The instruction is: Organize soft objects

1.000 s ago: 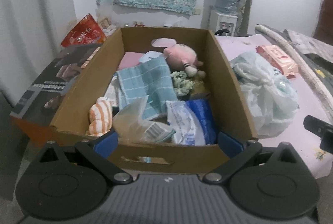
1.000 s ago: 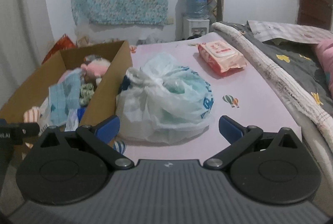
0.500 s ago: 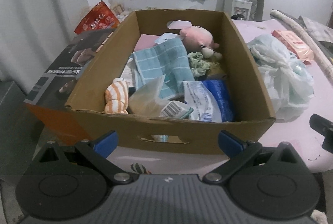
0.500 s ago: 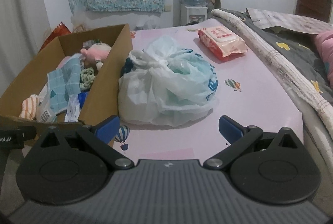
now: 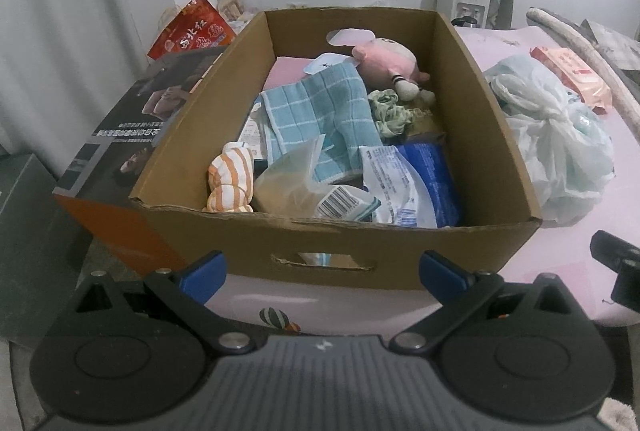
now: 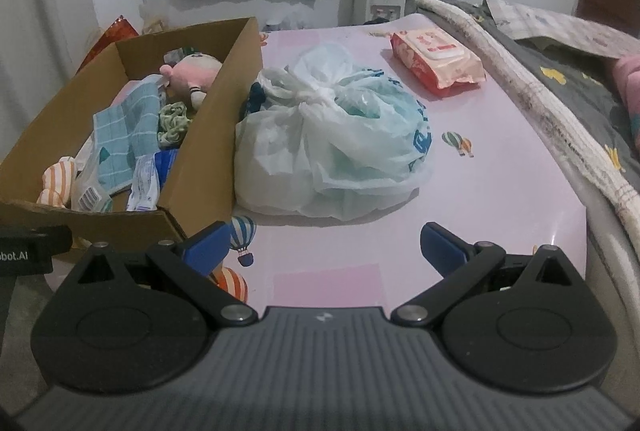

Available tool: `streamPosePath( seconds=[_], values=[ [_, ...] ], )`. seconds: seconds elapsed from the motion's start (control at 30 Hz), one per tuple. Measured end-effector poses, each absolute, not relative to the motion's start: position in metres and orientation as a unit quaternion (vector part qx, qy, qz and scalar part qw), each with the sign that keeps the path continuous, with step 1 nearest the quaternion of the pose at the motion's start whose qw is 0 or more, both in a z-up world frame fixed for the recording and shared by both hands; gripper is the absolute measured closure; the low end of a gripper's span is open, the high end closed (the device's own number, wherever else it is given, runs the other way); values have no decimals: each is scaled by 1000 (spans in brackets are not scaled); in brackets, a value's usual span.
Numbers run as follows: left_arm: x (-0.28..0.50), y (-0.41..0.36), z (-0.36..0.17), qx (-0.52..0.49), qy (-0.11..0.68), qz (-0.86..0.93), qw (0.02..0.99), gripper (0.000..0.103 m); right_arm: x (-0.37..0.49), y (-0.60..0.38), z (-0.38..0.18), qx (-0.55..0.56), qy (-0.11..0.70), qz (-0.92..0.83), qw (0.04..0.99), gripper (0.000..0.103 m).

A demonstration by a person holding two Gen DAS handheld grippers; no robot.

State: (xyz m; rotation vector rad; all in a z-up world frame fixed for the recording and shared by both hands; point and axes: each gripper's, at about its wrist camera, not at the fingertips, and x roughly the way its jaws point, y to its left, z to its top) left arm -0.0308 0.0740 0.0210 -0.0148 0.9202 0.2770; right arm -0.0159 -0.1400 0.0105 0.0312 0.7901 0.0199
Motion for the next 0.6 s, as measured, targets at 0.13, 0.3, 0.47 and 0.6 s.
streamPosePath(
  seconds=[0.13, 0.3, 0.47, 0.6],
  values=[
    [-30, 74, 20, -7, 444, 133, 886, 0, -15, -141, 9, 25, 390, 12, 921, 1],
    [-29, 73, 19, -4, 446, 131, 885, 0, -13, -140, 7, 33, 398, 16, 917, 1],
    [-26, 74, 18, -2, 449, 129, 884, 0, -12, -139, 6, 33, 401, 19, 915, 1],
    [-25, 72, 17, 0, 451, 128, 883, 0, -11, -138, 4, 31, 405, 18, 914, 1]
  ],
)
